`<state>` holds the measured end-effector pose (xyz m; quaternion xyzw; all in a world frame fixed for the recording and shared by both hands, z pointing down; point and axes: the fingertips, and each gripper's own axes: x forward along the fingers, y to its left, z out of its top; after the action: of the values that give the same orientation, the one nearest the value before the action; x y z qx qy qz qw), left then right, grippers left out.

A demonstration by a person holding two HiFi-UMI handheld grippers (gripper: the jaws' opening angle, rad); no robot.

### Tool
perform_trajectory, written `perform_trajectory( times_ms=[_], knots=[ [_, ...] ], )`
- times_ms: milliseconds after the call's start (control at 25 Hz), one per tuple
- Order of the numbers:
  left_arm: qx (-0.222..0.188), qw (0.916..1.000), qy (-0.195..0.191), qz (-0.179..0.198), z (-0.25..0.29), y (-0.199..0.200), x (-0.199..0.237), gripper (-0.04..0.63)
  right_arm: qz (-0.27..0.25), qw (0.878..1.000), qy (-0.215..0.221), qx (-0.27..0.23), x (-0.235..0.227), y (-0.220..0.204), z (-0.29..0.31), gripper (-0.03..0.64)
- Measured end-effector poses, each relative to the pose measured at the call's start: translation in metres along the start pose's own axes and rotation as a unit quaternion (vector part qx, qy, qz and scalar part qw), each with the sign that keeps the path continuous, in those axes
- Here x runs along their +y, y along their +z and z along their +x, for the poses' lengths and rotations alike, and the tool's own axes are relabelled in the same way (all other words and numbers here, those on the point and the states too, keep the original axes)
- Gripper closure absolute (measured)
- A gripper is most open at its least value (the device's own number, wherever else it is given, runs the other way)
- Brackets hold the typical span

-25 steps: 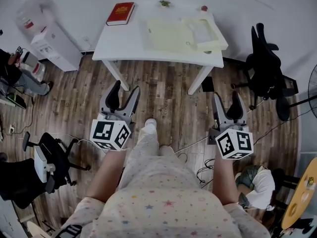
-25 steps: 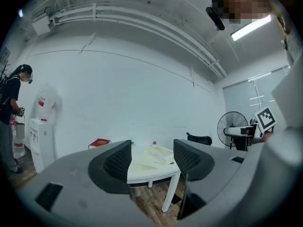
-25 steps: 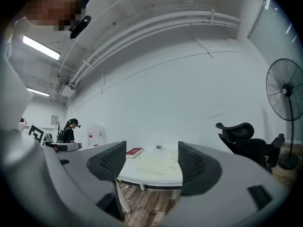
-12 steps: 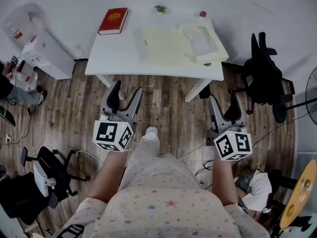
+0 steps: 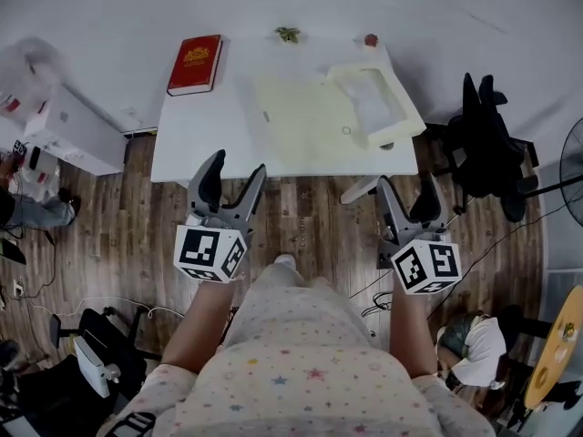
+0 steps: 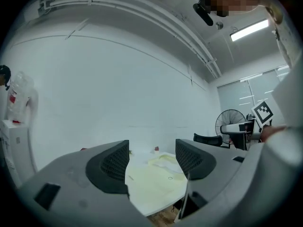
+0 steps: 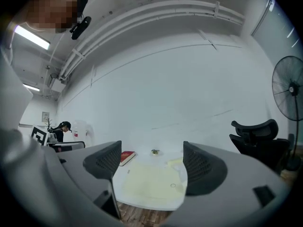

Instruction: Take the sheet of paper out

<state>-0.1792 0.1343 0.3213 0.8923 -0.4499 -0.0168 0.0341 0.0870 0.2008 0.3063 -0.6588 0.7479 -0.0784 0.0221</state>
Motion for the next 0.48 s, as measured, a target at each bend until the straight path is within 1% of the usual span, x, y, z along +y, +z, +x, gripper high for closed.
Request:
perform_trajectory(
  times_ms=[120,280,480],
  knots=[
    [0.003,1.0000,-0.005,-0.004,0.019,0.000,0.015,0.313,0.003,1.000,-0.011,0.000,-0.004,0.002,0.015,0.227],
    [0.018,0.9996,-0.007,-0.019,0.042,-0.013,0.021,0.314,0.007,1.000,-0.023,0.017,-0.017,-0.004,0.030,0.227],
    [0.033,0.9990,-0.002,-0.029,0.070,-0.026,0.024,0.313,0.011,0.999,-0.020,0.023,-0.040,-0.011,0.058,0.227]
  ],
)
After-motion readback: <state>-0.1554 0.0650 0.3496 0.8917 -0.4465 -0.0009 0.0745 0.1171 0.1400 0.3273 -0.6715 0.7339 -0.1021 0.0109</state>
